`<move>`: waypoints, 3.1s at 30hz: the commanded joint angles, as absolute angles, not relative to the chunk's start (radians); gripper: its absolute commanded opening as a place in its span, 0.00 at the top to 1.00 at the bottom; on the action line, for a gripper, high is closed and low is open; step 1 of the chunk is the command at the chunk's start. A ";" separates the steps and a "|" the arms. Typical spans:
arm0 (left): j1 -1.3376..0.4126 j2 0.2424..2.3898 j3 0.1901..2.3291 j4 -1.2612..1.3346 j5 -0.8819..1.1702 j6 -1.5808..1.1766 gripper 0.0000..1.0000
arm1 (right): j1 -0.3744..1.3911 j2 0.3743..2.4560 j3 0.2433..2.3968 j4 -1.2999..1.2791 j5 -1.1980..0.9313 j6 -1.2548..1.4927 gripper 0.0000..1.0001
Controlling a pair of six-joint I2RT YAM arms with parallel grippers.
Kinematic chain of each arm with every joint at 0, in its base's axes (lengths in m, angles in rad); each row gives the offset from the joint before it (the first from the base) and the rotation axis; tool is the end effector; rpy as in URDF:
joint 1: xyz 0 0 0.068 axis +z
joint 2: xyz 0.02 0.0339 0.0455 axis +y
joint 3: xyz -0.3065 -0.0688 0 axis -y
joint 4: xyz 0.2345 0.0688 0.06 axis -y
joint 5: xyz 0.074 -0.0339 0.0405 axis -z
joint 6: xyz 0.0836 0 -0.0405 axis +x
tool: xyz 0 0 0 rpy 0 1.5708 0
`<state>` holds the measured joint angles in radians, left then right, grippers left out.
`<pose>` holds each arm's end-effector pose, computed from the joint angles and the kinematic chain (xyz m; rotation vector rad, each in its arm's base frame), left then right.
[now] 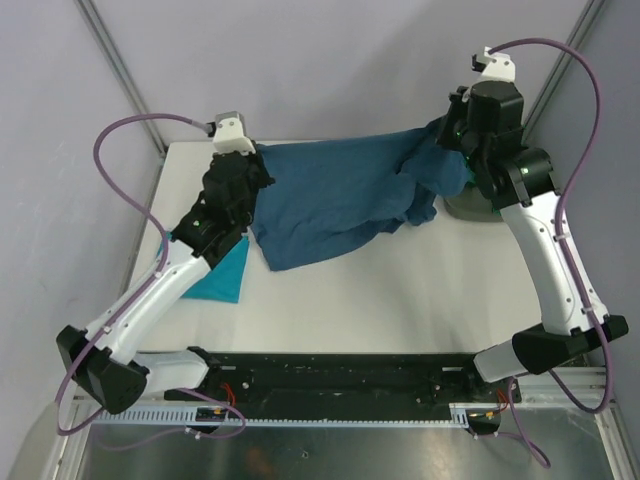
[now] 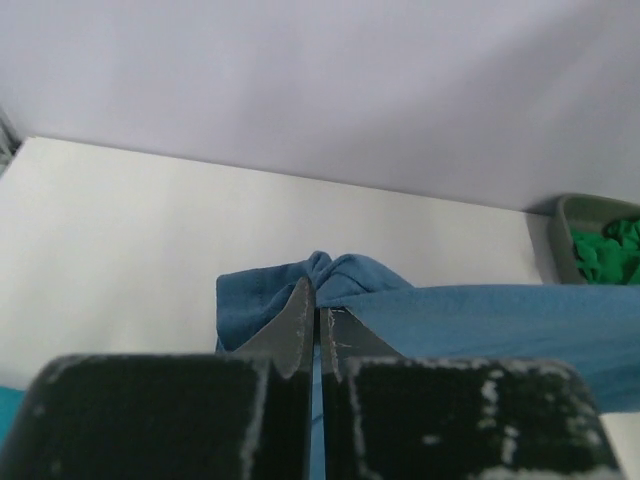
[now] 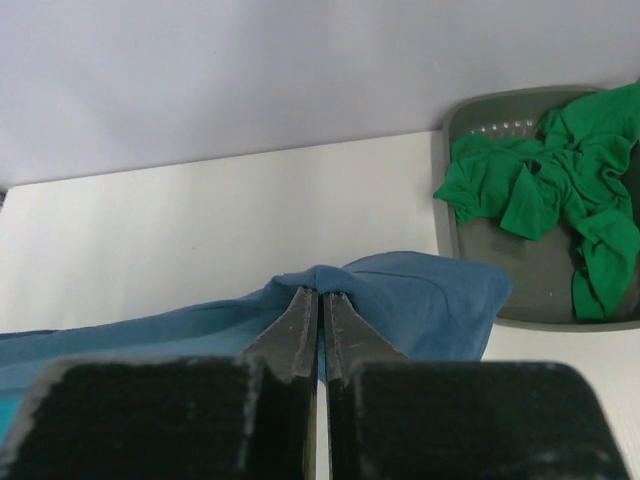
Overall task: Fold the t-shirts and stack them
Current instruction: Flatten out the tshirt
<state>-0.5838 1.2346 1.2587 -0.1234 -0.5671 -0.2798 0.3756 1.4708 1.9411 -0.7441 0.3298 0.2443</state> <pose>0.2715 -0.1255 0.4541 -0.1753 1.6484 -0.1831 0.3064 0.0917 0.5368 0.1095 1.8282 0.1320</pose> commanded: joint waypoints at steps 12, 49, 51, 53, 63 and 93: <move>-0.539 1.041 1.121 -0.307 -0.556 -0.361 1.00 | 0.405 1.215 1.608 -0.789 0.193 0.338 1.00; -0.100 1.148 1.131 -0.263 -0.077 -0.560 1.00 | 0.368 1.243 1.322 -0.499 0.134 0.300 1.00; -0.100 1.101 0.961 -0.270 -0.044 -0.582 1.00 | 0.371 1.217 1.164 -0.533 0.079 0.361 1.00; -0.101 1.086 0.819 -0.275 -0.003 -0.598 1.00 | 0.374 1.215 1.041 -0.552 0.031 0.412 0.97; -0.098 1.168 0.634 -0.322 0.027 -0.623 1.00 | 0.359 1.175 0.914 -0.555 -0.097 0.494 0.34; 0.032 1.427 0.704 -0.355 -0.144 -0.686 0.99 | 0.427 1.509 0.709 -0.213 0.000 0.714 0.60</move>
